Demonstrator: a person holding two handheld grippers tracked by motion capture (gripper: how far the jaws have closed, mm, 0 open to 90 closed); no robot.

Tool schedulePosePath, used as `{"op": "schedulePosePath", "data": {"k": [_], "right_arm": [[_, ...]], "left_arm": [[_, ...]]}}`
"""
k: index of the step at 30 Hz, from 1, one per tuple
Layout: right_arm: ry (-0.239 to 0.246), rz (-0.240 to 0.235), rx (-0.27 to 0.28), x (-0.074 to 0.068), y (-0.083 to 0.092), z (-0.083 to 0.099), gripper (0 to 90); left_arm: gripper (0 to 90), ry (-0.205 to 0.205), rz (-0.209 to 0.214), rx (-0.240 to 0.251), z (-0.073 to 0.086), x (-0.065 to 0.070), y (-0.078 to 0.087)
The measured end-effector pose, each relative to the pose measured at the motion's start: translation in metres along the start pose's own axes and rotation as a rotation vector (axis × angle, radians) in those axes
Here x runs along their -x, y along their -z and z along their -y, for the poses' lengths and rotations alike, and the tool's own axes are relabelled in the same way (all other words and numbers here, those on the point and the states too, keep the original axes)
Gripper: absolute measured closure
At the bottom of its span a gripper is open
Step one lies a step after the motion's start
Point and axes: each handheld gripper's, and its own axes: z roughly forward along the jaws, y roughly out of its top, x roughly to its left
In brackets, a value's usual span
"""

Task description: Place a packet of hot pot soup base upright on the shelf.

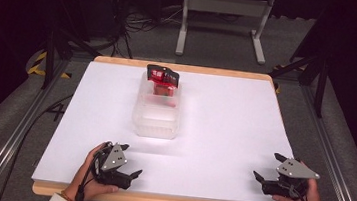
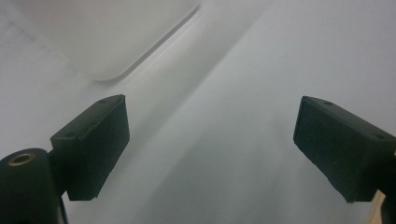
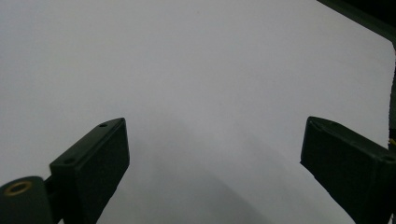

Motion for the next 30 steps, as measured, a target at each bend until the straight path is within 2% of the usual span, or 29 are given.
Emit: {"op": "schedulePosePath", "data": {"k": [8,9,14,30], "right_arm": [[-0.038,0.019,-0.013,0.001,0.009,0.011,8.3],[-0.045,0.026,-0.013,0.002,0.011,0.014,8.3],[-0.064,0.027,-0.008,0.004,0.013,0.017,8.3],[-0.049,0.014,-0.002,0.001,0.012,0.014,8.4]], "left_arm": [[11.0,-0.006,-0.032,-0.014,0.007,-0.008,0.002],[11.0,0.004,-0.034,-0.007,0.008,-0.009,0.003],[11.0,0.001,-0.041,-0.004,0.008,-0.011,0.004],[11.0,0.000,-0.045,0.003,0.007,-0.010,0.004]]}}
